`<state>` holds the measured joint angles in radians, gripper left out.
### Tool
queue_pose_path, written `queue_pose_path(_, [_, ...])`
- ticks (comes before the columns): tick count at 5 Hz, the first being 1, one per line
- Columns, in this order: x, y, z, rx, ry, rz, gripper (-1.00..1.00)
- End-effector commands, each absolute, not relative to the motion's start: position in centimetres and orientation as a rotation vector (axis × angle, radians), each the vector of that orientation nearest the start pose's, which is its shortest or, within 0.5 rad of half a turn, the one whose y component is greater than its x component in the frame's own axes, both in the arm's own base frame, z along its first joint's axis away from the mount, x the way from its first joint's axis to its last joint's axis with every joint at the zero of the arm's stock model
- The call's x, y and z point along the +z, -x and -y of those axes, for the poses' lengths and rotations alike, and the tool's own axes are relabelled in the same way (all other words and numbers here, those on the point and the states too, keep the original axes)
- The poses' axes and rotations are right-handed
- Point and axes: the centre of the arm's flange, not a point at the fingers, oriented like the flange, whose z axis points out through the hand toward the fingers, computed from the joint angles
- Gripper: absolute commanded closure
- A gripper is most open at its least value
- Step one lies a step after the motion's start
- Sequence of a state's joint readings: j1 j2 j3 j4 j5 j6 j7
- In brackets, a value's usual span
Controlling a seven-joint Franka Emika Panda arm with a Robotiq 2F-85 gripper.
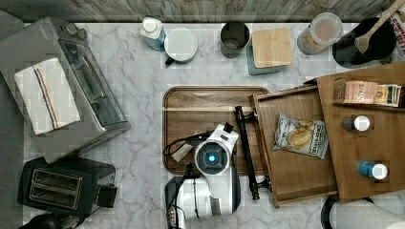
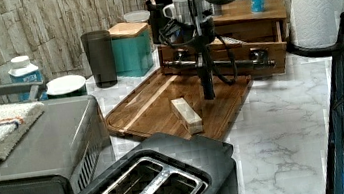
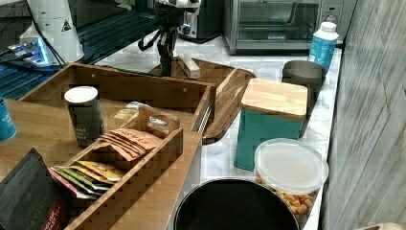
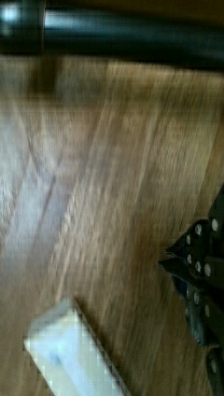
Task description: Close the drawer.
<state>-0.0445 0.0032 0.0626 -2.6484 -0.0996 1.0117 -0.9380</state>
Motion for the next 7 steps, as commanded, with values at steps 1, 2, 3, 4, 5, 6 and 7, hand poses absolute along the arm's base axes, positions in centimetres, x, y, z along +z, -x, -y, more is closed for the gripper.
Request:
queue_pose_path(1, [25.9, -42.5, 4.2, -0.075, 3.162, 0.550, 1.00])
queue_pose_path(2, [26.8, -42.6, 5.4, 0.010, 3.193, 0.595, 1.00])
queue_pose_path(3, [30.1, -46.3, 11.4, 0.127, 3.163, 0.587, 1.00])
queue_pose_path(4, [30.6, -46.3, 13.3, 0.079, 3.142, 0.622, 1.00])
queue_pose_path(5, [31.4, -46.4, 16.1, -0.001, 3.118, 0.723, 1.00])
queue_pose_path(6, [31.5, -46.5, 17.9, -0.001, 3.070, 0.733, 1.00])
queue_pose_path(7, [31.8, -45.8, 18.1, 0.000, 3.046, 0.671, 1.00])
